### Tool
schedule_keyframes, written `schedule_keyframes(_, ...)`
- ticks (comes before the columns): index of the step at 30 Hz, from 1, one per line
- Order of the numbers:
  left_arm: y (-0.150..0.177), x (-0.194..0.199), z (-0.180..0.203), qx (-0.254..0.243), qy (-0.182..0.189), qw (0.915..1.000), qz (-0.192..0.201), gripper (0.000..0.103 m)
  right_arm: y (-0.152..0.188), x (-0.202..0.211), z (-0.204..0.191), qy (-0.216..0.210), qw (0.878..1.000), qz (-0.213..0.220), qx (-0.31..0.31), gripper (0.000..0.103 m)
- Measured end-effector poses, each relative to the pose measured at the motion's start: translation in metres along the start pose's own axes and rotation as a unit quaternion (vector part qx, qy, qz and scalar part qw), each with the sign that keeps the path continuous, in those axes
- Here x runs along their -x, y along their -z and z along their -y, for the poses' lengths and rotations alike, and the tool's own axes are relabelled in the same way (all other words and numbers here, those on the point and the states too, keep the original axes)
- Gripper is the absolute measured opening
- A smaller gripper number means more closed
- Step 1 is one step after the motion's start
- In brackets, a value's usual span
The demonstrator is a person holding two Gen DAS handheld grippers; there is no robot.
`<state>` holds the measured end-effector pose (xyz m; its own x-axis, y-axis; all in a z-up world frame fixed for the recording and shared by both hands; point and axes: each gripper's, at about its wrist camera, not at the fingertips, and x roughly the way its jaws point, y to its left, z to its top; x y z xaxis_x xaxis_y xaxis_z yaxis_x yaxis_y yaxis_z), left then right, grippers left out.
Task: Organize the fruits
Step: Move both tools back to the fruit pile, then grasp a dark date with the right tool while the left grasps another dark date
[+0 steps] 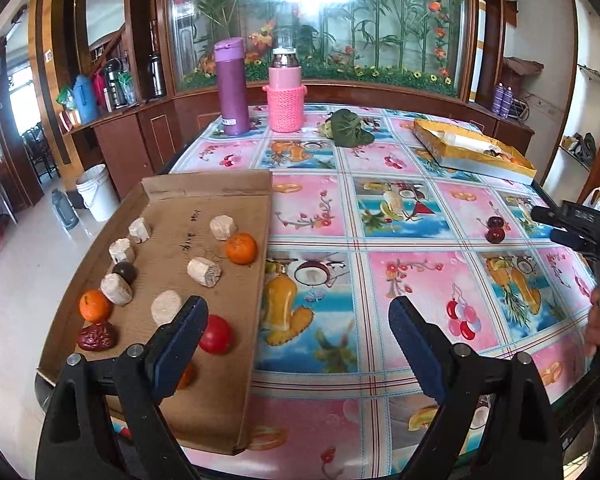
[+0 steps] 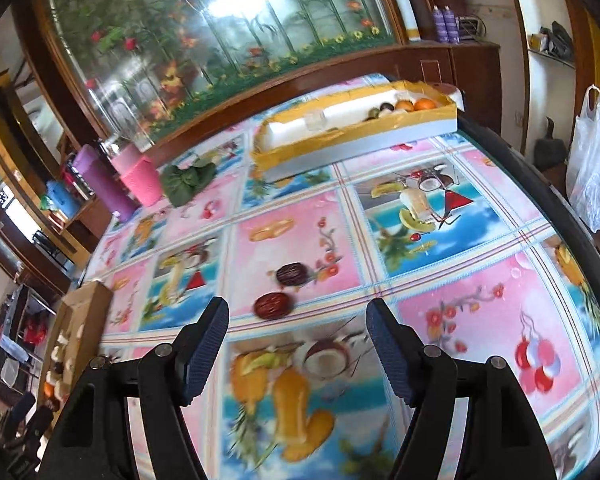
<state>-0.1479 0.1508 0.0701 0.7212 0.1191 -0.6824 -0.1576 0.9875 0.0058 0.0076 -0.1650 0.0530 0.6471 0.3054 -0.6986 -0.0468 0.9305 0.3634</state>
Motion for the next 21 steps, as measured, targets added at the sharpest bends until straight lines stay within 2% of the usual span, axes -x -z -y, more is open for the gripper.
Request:
schedule_keyframes(2, 0.000, 0.000, 0.000, -0.004, 0.001, 1.0000, 0.001, 0.091, -0.009, -0.022, 0.004, -0.005, 1.000, -0.025, -0.008, 0.074)
schedule_keyframes(6, -0.001, 0.001, -0.004, 0.001, -0.002, 1.0000, 0.000, 0.091, -0.015, -0.058, 0.005, -0.020, 0.997, -0.064, -0.034, 0.060)
schedule_keyframes(9, -0.001, -0.003, -0.008, 0.006, -0.003, 1.0000, -0.003, 0.091, -0.007, -0.066, -0.004, -0.030, 0.997, -0.070, -0.032, 0.060)
schedule_keyframes(11, -0.002, -0.008, -0.008, 0.011, 0.001, 0.9999, -0.011, 0.091, -0.004, -0.068, -0.015, -0.020, 0.998, -0.067, -0.007, 0.060)
schedule_keyframes(13, -0.002, -0.010, -0.005, 0.010, 0.010, 0.9998, -0.017, 0.091, -0.002, -0.070, -0.025, -0.025, 0.997, -0.071, 0.010, 0.050)
schedule_keyframes(15, -0.003, -0.009, -0.001, 0.003, 0.014, 0.9998, -0.017, 0.091, 0.003, -0.072, -0.035, -0.017, 0.996, -0.076, 0.035, 0.033)
schedule_keyframes(18, -0.009, -0.007, 0.007, -0.007, 0.020, 0.9997, -0.014, 0.091, 0.008, -0.071, -0.045, -0.005, 0.995, -0.074, 0.070, 0.033)
schedule_keyframes(21, -0.017, -0.010, 0.019, -0.018, 0.039, 0.9990, -0.015, 0.091, 0.009, -0.064, -0.038, -0.004, 0.995, -0.069, 0.073, 0.033)
